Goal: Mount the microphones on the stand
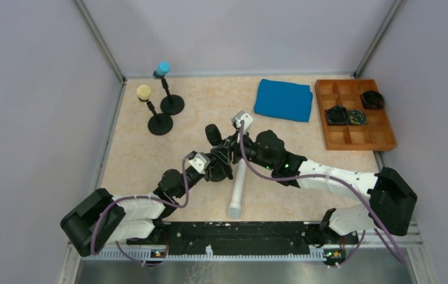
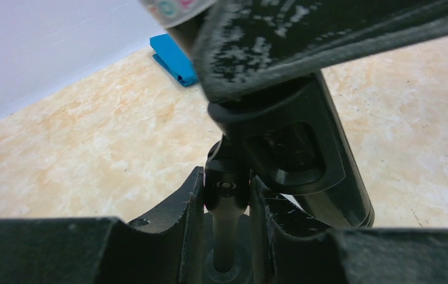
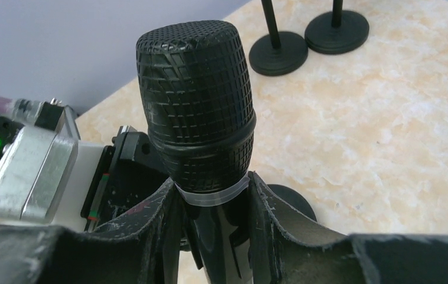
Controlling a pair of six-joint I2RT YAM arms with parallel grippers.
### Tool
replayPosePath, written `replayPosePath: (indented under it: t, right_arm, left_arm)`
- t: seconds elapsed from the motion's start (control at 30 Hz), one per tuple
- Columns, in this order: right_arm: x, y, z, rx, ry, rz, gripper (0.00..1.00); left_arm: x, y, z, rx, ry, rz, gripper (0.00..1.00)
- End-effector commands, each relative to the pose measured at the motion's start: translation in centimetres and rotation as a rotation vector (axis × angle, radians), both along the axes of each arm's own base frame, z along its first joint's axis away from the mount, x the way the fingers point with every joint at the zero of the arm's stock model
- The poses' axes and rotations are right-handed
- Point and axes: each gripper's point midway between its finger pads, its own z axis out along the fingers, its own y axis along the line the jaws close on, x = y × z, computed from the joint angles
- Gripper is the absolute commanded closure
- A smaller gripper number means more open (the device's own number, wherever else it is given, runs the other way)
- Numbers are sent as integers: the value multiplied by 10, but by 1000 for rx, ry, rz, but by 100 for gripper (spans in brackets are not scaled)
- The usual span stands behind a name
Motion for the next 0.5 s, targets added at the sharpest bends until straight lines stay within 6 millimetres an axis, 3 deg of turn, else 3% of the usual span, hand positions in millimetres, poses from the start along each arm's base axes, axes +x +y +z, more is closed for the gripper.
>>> replayPosePath:
  t: [0.0, 0.13, 0.27, 0.47]
  right_arm:
    - [-95, -28, -134, -493, 475, 204, 84]
    - [-63, 7, -71, -378, 351, 160, 57]
    - [-43, 25, -27, -289, 266, 114, 37]
    - [-27, 32, 20, -206, 191, 63, 27]
  left_arm:
    - [-14, -13, -20, 99, 13, -118, 100]
    - [-19, -17, -20, 112, 4, -157, 100]
    - [-19, -16, -24, 123, 14, -156, 100]
    - [-18, -13, -31, 124, 43, -133, 100]
